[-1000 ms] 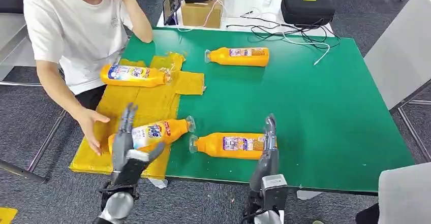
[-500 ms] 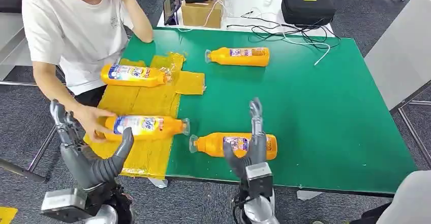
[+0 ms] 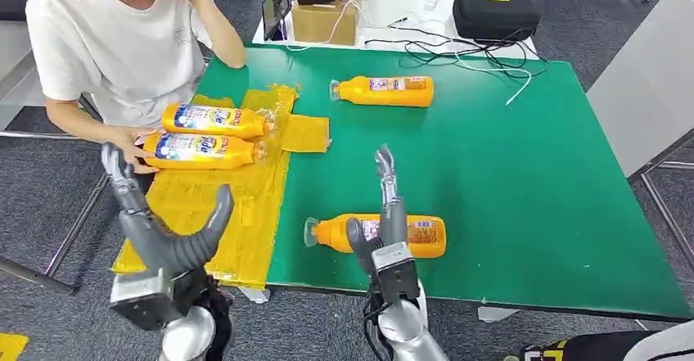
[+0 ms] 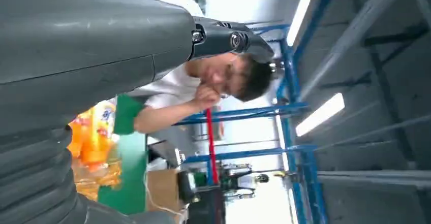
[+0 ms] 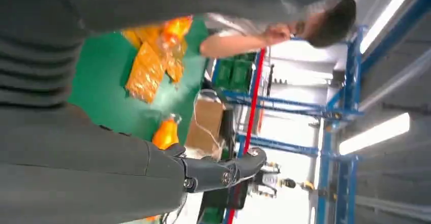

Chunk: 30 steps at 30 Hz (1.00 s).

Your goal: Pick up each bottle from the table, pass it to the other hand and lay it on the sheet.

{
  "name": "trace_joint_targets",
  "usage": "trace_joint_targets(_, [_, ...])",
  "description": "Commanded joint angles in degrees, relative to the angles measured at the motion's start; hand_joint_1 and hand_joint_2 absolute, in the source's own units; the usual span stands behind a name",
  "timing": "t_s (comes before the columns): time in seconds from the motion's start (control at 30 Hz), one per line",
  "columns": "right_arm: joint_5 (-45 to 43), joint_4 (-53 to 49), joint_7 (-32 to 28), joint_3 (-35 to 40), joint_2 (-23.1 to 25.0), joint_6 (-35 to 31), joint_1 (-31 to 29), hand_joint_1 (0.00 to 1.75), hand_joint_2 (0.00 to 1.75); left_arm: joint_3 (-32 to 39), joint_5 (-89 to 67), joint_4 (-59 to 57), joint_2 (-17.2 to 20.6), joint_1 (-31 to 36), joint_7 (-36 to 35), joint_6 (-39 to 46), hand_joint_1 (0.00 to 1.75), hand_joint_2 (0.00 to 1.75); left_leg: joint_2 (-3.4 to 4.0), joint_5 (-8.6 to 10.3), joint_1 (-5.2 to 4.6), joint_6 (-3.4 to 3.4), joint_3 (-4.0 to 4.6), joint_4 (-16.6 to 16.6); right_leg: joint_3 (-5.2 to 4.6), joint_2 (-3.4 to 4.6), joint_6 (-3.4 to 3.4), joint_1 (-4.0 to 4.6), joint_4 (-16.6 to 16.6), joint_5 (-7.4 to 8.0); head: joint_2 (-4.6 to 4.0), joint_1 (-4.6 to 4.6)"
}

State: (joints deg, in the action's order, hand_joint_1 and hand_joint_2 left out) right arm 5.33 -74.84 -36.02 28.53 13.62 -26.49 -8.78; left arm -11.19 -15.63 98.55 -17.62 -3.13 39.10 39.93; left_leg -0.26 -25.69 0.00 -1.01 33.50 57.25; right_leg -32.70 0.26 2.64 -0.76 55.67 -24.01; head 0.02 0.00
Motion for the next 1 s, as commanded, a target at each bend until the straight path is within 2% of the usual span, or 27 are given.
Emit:
trace_joint_targets(0.03, [-0.80, 7.39, 0.68, 5.26, -1.24, 3.33, -4.18, 0.00, 0.00, -1.97, 3.67, -10.83, -1.46, 5.59, 0.90, 0.07, 0.00, 1.75, -0.07, 0.00, -0.02, 0.04, -0.21, -0.09, 0.22, -0.10, -0.07, -0.01, -0.07, -0.04, -0.02, -0.02])
trace_joint_targets(0.33, [-2.19, 5.10, -0.32, 4.30, -1.29, 3.34, -2.90, 0.00, 0.00, -1.97, 4.78, -12.25, -2.22, 5.26, 0.90, 0.07, 0.00, 1.75, -0.09, 0.00, 0.03, 0.04, -0.10, -0.03, 0.13, -0.13, -0.06, 0.03, -0.06, -0.04, -0.02, 0.00])
trace_joint_targets(0.43, [-3.78, 5.15, -0.86, 3.98, -1.60, 3.52, -1.83, 0.00, 0.00, -3.03, 7.92, -14.99, -0.95, 5.08, 0.90, 0.07, 0.00, 1.75, -0.12, -0.02, 0.04, 0.06, -0.21, -0.06, 0.25, -0.18, -0.10, 0.04, -0.09, -0.07, 0.00, -0.02])
trace_joint_targets(0.5, [-4.84, 3.93, -1.87, 2.81, -2.39, 0.22, 0.26, 0.00, 0.00, -7.08, 20.63, -21.51, 1.65, 6.50, 0.90, 0.07, 0.00, 1.75, -0.11, 0.01, 0.00, 0.04, -0.14, -0.08, 0.16, -0.15, -0.06, 0.01, -0.09, -0.04, -0.02, -0.02])
trace_joint_targets(0.57, [-6.34, 2.69, -0.75, 1.57, -3.47, -1.33, 2.12, 0.00, 0.00, -6.19, 22.20, -24.60, 0.85, 7.82, 0.90, 0.07, 0.00, 1.75, -0.25, 0.05, -0.03, 0.03, -0.18, -0.14, 0.20, -0.28, -0.04, -0.02, -0.14, -0.05, -0.02, -0.04])
trace_joint_targets(0.6, [-3.28, 1.47, -2.72, 1.02, -3.76, -4.99, 3.24, 0.00, 1.75, -5.95, 20.58, -26.21, 0.10, 8.60, 0.90, 0.07, 0.00, 1.75, -0.35, 0.06, 0.00, 0.04, -0.25, -0.18, 0.32, -0.39, -0.07, 0.00, -0.20, -0.06, -0.02, -0.02])
trace_joint_targets(0.63, [1.23, 0.51, -3.62, 1.46, -4.60, -7.99, 4.01, 0.00, 1.75, -5.25, 19.04, -26.13, -0.72, 8.94, 0.90, 0.07, 0.00, 1.75, -0.40, 0.04, 0.02, 0.05, -0.26, -0.13, 0.36, -0.44, -0.09, 0.03, -0.19, -0.09, -0.02, -0.02])
trace_joint_targets(0.67, [15.76, 1.28, -2.75, -0.43, -6.02, -13.51, 4.41, 0.00, 1.75, -5.79, 16.96, -26.76, -1.09, 9.24, 0.90, 0.07, 0.00, 1.75, -0.31, 0.02, 0.04, 0.03, -0.16, -0.07, 0.23, -0.33, -0.07, 0.05, -0.13, -0.06, 0.00, -0.02])
trace_joint_targets(0.7, [24.46, 1.48, -3.07, -5.18, -4.22, -13.51, 6.07, 0.00, 1.75, -5.63, 15.21, -27.16, -1.45, 9.35, 0.90, 0.07, 0.00, 1.75, -0.19, 0.01, -0.01, 0.01, -0.07, -0.05, 0.10, -0.21, -0.03, -0.01, -0.09, -0.04, 0.00, -0.04])
trace_joint_targets(0.73, [30.35, 3.00, -2.42, -8.93, -3.92, -13.51, 6.10, 0.00, 1.75, -4.23, 12.84, -26.38, -2.33, 8.51, 0.90, 0.07, 0.00, 1.75, -0.43, 0.02, 0.00, 0.01, -0.15, -0.08, 0.28, -0.46, -0.04, 0.00, -0.14, -0.11, -0.02, 0.00])
trace_joint_targets(0.8, [40.82, 5.98, -0.32, -12.56, -3.99, -13.51, 4.62, 0.00, 1.75, -3.34, 11.18, -23.68, -2.17, 6.51, 0.90, 0.07, 0.00, 1.75, -0.29, -0.01, 0.02, 0.02, -0.14, -0.05, 0.23, -0.33, -0.05, 0.02, -0.15, -0.08, -0.02, -0.02])
trace_joint_targets(0.83, [46.46, 7.56, 2.70, -13.47, -4.99, -13.51, 3.24, 0.00, 0.00, -2.13, 9.89, -21.24, -2.08, 4.73, 0.90, 0.07, 0.00, 1.75, -0.20, -0.01, -0.03, 0.01, -0.10, -0.03, 0.13, -0.24, -0.03, -0.02, -0.09, -0.06, -0.02, -0.02])
trace_joint_targets(0.87, [49.19, 9.26, 5.04, -13.51, -5.80, -13.51, 1.88, 0.00, 0.00, -1.67, 10.11, -20.57, -1.76, 3.91, 0.90, 0.07, 0.00, 1.75, -0.08, -0.04, -0.02, 0.02, -0.20, -0.07, 0.22, -0.13, -0.04, 0.00, -0.14, -0.05, 0.00, -0.02])
trace_joint_targets(0.9, [53.69, 10.17, 8.04, -13.86, -6.58, -13.51, 0.80, 0.00, 1.75, -1.32, 10.37, -20.30, -1.41, 3.32, 0.90, 0.07, 0.00, 1.75, 0.03, -0.03, -0.03, 0.01, -0.12, -0.06, 0.10, 0.00, -0.03, -0.01, -0.12, 0.00, 0.00, -0.04])
trace_joint_targets(1.0, [60.40, 11.37, 14.08, -12.90, -8.18, -13.51, -1.49, 0.00, 1.75, -0.03, 8.75, -18.66, -1.27, 2.15, 0.90, 0.07, 0.00, 1.75, -0.03, -0.03, -0.02, 0.03, -0.12, -0.04, 0.16, -0.07, -0.06, 0.00, -0.10, -0.01, -0.02, -0.02])
